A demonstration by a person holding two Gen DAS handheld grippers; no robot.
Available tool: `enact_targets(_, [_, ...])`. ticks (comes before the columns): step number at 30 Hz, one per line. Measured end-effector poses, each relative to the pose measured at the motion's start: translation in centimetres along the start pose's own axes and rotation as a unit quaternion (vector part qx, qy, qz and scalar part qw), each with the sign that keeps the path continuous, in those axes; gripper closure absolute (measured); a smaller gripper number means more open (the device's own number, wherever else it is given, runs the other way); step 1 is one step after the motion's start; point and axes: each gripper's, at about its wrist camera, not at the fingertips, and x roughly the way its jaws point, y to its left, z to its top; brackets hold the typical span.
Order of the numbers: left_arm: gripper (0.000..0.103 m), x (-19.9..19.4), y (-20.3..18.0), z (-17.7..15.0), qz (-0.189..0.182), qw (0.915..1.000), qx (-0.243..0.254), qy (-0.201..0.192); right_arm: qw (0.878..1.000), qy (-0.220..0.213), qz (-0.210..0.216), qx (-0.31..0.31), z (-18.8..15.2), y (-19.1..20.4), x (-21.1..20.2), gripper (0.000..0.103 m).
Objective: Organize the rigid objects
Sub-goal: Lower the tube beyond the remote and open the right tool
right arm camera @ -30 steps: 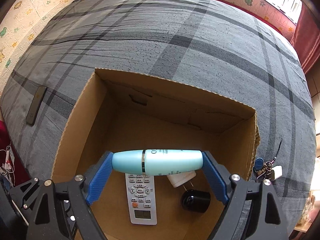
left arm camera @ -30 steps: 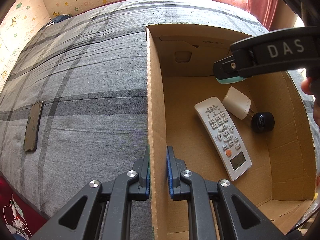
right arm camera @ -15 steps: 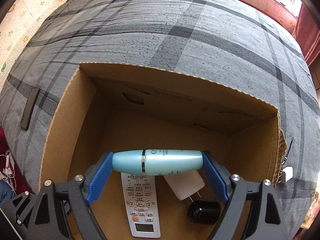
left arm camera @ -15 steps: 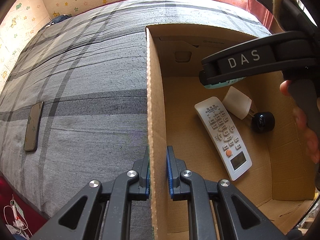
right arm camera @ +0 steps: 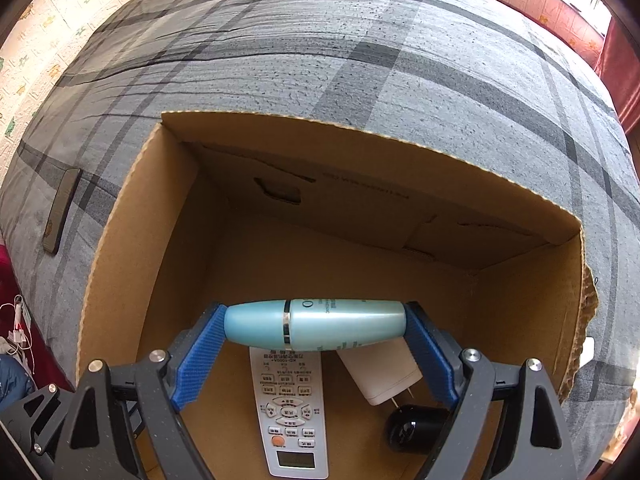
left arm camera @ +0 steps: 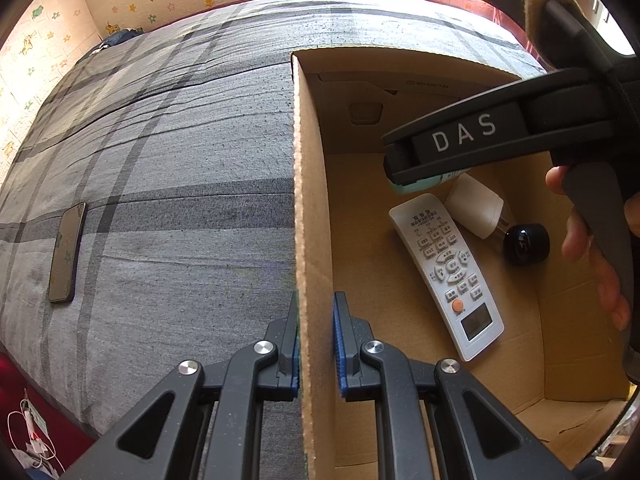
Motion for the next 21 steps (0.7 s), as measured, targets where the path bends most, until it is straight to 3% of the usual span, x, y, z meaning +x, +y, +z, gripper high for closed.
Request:
enact_targets(3, [0.089, 0.0, 0.0, 0.0, -0.001, 1.0, 0.0, 0.001, 1.0, -0.004, 0.003, -0.002, 0.0, 0.3, -0.3, 0.0])
enact_targets(21, [0.089, 0.0, 0.0, 0.1, 0.0, 1.0, 0.0, 0.001, 0.998, -0.046, -0.032, -0.01, -0.6, 1.0, -5.1, 0.0])
